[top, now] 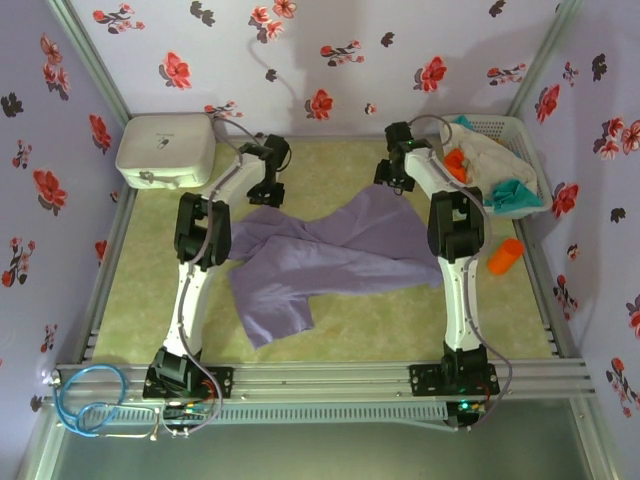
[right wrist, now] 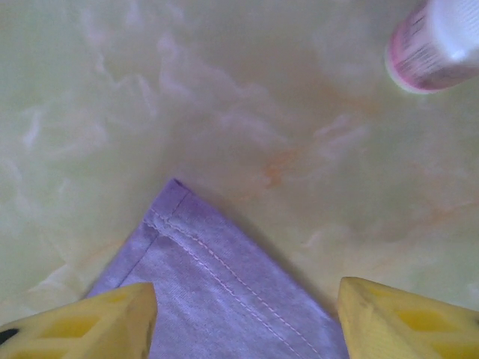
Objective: Fold and stack the t-shirts
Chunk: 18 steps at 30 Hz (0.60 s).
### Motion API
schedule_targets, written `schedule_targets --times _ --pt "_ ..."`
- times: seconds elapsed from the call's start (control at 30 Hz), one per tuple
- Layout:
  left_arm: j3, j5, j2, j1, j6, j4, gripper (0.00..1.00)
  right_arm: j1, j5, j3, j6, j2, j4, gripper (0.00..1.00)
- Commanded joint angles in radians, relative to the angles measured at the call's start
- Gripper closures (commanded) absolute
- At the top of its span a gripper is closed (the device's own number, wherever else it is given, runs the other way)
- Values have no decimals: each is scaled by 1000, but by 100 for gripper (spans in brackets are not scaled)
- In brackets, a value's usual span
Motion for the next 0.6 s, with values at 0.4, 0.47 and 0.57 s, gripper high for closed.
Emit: schedule_targets --times 0.4,0.47,0.57 --pt "160 -93 40 25 74 -96 100 35 21 127 -7 48 -90 100" --pt "215 -121 37 27 97 -115 100 34 21 119 4 16 -74 100" --pt "307 -158 38 30 133 -139 100 35 29 92 26 -45 -45 100"
